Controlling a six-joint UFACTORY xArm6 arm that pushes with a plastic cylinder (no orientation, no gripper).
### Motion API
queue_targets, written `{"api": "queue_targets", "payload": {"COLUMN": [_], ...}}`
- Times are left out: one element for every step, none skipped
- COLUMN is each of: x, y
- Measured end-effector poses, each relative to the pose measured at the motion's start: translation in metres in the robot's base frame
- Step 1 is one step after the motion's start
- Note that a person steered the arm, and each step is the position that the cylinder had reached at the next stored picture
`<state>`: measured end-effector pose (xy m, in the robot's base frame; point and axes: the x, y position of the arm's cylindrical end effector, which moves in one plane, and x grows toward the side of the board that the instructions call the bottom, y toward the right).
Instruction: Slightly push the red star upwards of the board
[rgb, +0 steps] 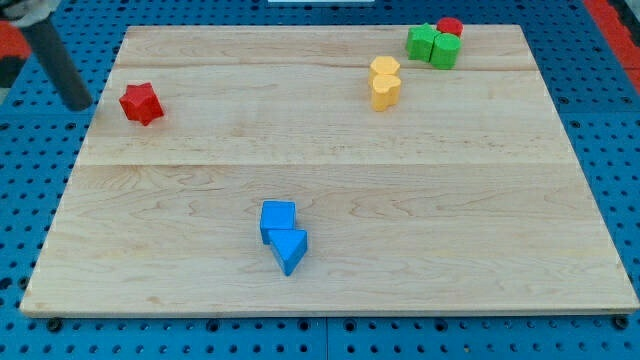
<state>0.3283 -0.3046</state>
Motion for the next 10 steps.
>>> {"api": "queue_targets", "payload": {"x": [-0.026, -0.015, -0.001, 0.006, 0.0, 0.0, -0.004, -0.01, -0.01, 0.006], "y": [0.009, 0.0, 0.0, 0.052, 0.113, 0.136, 0.137, 0.137, 0.097, 0.046]}}
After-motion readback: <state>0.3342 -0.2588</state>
